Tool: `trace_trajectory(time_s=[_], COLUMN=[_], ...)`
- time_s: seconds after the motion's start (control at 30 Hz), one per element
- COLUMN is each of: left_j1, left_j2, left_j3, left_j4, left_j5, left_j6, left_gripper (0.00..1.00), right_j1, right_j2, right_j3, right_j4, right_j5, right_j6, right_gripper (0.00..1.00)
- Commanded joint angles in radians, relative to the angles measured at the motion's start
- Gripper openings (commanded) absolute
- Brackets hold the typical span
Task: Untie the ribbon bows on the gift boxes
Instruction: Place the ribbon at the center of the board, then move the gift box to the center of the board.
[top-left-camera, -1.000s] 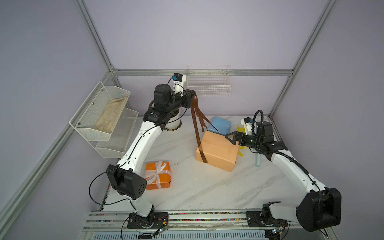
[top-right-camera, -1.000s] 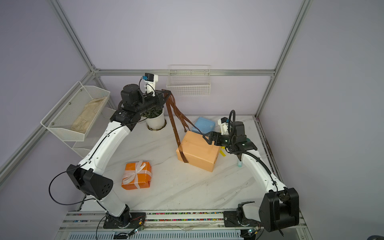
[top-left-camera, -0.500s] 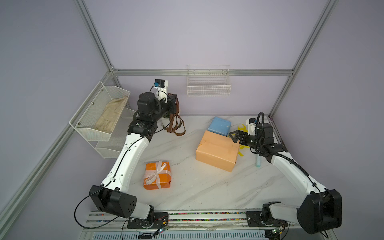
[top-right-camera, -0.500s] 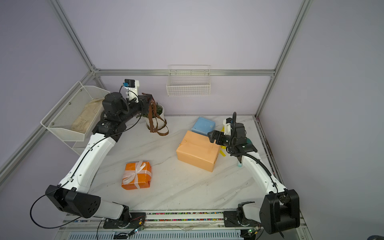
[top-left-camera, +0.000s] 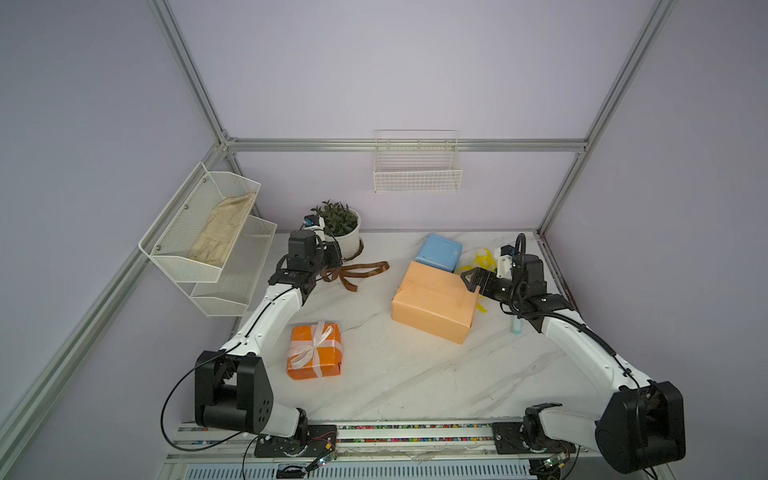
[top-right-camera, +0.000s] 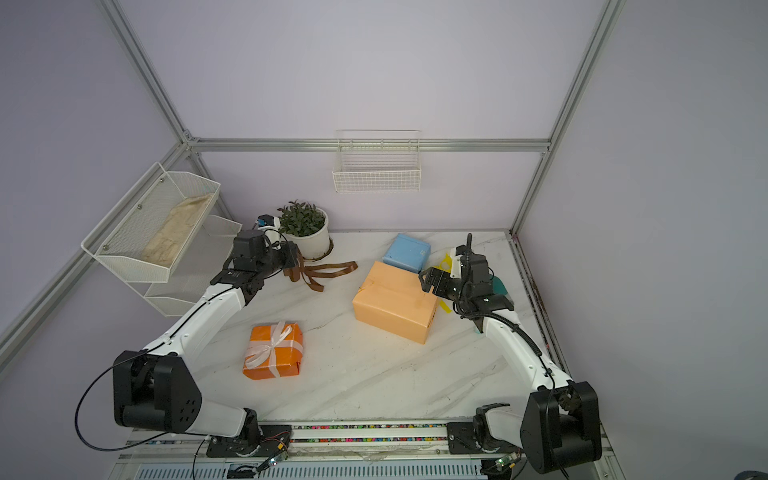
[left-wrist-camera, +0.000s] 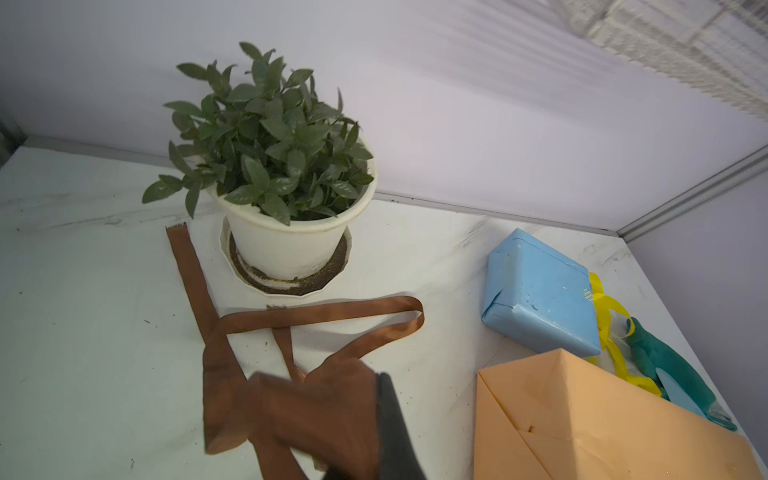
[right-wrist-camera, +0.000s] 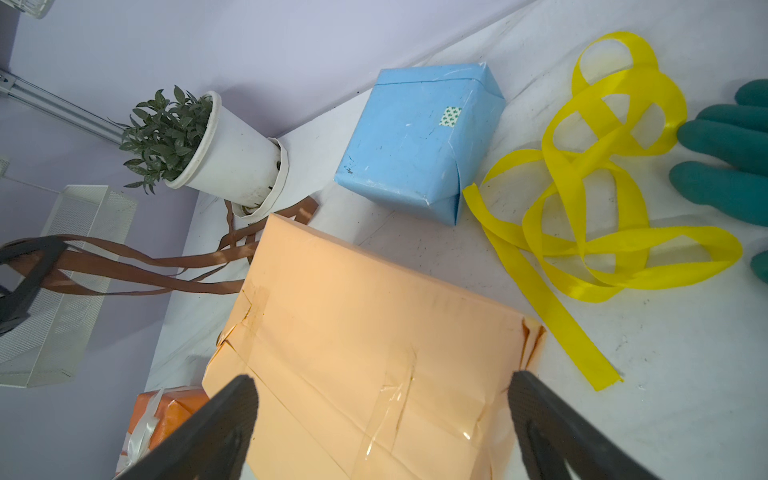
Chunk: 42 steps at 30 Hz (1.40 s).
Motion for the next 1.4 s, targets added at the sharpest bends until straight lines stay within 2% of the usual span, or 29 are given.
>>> trace_trajectory(time_s=[0.0,0.03,0.07,0.1,0.13,0.17,0.2,0.43,0.6,0.8,0.93,1.07,1.17,1.37], left_j1=[0.043,0.052,0.061,0.069,0.074,0.078,0.080,0.081,0.081,0.071,0.058,0.062,0.087,0.143], left_j2=[0.075,0.091,0.109,0.125,0.141,0.156,0.169,0.145,0.083,0.025,-0.014,-0.081,-0.143,-0.208], left_j3=[-0.045,-0.049,-0.056,-0.058,-0.057,-0.054,-0.046,-0.055,-0.061,-0.092,-0.102,-0.121,-0.148,-0.159], left_j4=[0.018,0.016,0.015,0.009,-0.002,-0.023,-0.046,-0.112,-0.196,-0.217,-0.243,-0.291,-0.324,-0.498], left_j5=[0.019,0.036,0.054,0.070,0.082,0.089,0.090,0.096,0.075,0.235,0.266,0.204,0.173,0.102], left_j6=[-0.096,-0.098,-0.099,-0.105,-0.111,-0.118,-0.123,-0.123,-0.090,-0.093,-0.106,-0.107,-0.161,-0.217], left_gripper=[0.00,0.00,0.04,0.21,0.48,0.83,1.00,1.00,1.00,1.00,1.00,1.00,1.00,1.00], right_j1=[0.001,0.001,0.001,0.001,0.001,0.001,0.001,0.016,0.114,0.160,0.180,0.205,0.222,0.233], right_j2=[-0.012,-0.017,-0.029,-0.043,-0.057,-0.077,-0.092,-0.113,-0.054,0.106,0.233,0.343,0.425,0.593], right_j3=[-0.015,-0.020,-0.030,-0.044,-0.057,-0.075,-0.094,-0.211,-0.216,-0.181,-0.116,-0.043,0.003,0.170], right_j4=[-0.027,-0.033,-0.042,-0.048,-0.052,-0.054,-0.054,0.042,0.146,0.295,0.387,0.460,0.537,0.539], right_j5=[0.010,0.013,0.019,0.020,0.019,0.011,-0.002,-0.137,-0.091,-0.039,0.005,0.083,0.105,0.126], right_j6=[0.023,0.025,0.029,0.033,0.039,0.046,0.055,0.172,0.220,0.282,0.314,0.339,0.357,0.316], right_gripper=[0.97,0.97,0.97,0.97,0.97,0.97,0.97,0.97,0.97,0.88,0.81,0.75,0.68,0.68])
